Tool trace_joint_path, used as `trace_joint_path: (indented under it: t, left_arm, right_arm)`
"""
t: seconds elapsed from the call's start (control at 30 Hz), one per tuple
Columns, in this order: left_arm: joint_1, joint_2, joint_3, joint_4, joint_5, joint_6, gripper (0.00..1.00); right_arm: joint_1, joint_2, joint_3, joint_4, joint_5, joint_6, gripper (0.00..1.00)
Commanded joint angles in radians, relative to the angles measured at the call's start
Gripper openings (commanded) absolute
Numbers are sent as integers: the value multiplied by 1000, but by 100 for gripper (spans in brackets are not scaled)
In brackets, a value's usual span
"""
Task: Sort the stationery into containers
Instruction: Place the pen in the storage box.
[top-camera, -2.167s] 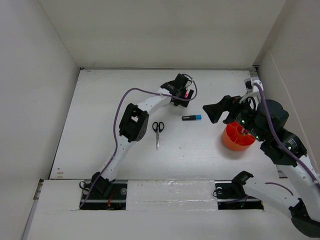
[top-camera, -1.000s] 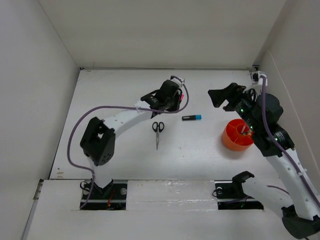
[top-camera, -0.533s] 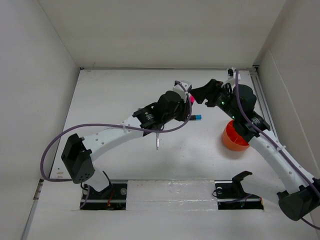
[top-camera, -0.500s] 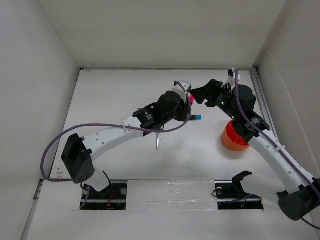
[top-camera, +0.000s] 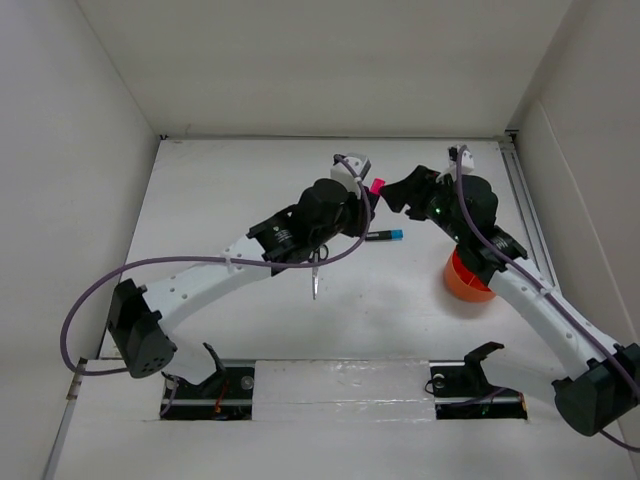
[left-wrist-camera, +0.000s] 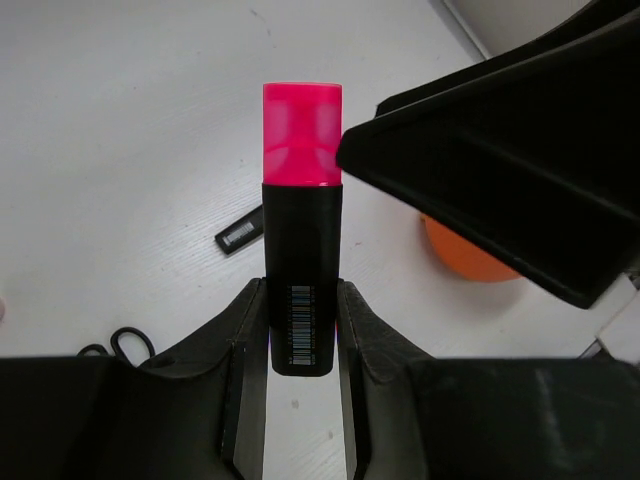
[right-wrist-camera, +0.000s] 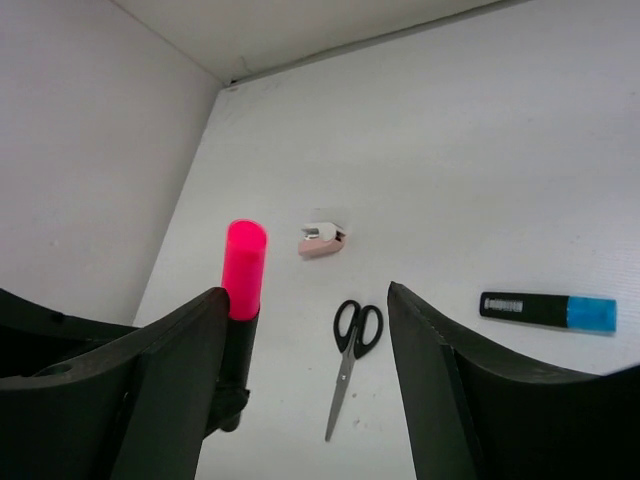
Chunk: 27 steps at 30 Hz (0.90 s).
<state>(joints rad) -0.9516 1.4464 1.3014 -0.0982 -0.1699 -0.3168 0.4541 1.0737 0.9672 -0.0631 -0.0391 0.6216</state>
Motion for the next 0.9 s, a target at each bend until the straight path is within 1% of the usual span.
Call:
trace_joint_path:
  t: [0.0, 0.1, 0.23, 0.43, 0.67, 0.73, 0.8, 0.87]
  left_arm:
    - [1, -81, -8, 60, 41, -8, 0]
    - [1, -101, -28, 60, 70, -8, 0]
    - [1, -121, -50, 69, 81, 2, 0]
    - [1, -152, -79, 78, 81, 2, 0]
    - [1, -161, -79, 78, 32, 2, 0]
    - [1, -161, -79, 78, 32, 12, 0]
    - [1, -152, -79, 78, 32, 12, 0]
    - [1, -142, -70, 78, 41, 12, 0]
  right_arm:
    - [11, 6, -13, 129, -60, 19, 70]
    - [11, 17, -13, 158, -113, 30, 69]
    - [11, 17, -13, 190, -133, 52, 68]
    - [11, 55, -4, 209, -215, 95, 60]
    - [61, 65, -22, 218, -216, 125, 55]
    - [70, 65, -22, 218, -216, 125, 50]
    - [70, 65, -22, 218, -216, 125, 38]
    - [80, 74, -22, 218, -206, 116, 32]
